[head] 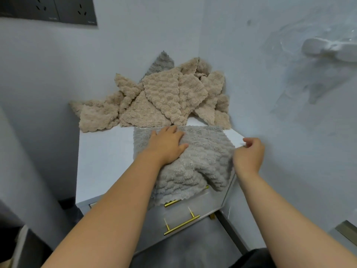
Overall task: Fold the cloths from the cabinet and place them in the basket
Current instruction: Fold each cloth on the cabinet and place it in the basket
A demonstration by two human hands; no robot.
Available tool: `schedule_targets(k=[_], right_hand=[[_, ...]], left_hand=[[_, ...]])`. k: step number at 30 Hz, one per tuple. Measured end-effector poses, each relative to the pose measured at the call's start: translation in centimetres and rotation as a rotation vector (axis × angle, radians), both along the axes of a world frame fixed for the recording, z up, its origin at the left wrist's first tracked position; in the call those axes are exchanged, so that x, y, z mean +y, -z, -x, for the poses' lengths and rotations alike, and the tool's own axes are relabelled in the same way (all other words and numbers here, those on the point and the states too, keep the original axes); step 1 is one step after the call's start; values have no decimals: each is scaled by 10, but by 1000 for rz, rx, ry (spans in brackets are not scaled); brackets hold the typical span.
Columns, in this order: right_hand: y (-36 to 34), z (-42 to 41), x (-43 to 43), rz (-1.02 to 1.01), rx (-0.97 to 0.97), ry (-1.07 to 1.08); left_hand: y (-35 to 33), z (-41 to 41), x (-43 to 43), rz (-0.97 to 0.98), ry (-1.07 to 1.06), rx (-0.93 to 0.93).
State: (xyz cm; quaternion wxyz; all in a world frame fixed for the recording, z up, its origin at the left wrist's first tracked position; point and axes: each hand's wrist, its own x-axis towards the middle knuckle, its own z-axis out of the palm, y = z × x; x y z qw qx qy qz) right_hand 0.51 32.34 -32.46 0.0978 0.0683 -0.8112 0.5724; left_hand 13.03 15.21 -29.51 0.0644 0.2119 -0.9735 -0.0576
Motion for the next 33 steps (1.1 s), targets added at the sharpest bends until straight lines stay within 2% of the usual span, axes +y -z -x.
schedule_targets(k=[2, 3, 5, 7, 9, 12, 18, 20, 24, 26, 30, 33], right_hand=[[2, 1, 12, 44, -187, 71], [3, -2, 16, -6, -294, 48], [7, -6, 19, -163, -522, -105], [8, -17, 22, -153, -747, -290], [9, -26, 25, -220, -868, -408], [11, -30, 28, -256, -858, -445], [-10, -17, 36, 193, -677, -286], [-21, -15, 40, 269, -592, -244], [-34, -24, 45, 409, -532, -296], [-36, -30, 45, 407, -473, -303], [-35, -34, 41, 429, -389, -263], [-35, -34, 43, 442, -402, -265]], left_hand=[[-5, 1, 7, 89, 7, 86], [-7, 2, 12, 141, 33, 146], [-10, 3, 22, 198, 109, 269], [-13, 2, 33, 135, 163, 298], [-12, 0, 42, 116, 208, 289], [-5, -3, 52, 184, 253, 280], [4, -18, 50, 112, 301, 165], [6, -23, 49, 129, 309, 118], [9, -31, 51, 179, 282, -7], [9, -34, 61, 210, 275, 87], [17, -37, 100, 229, 408, 476], [27, -34, 115, 246, 383, 422]])
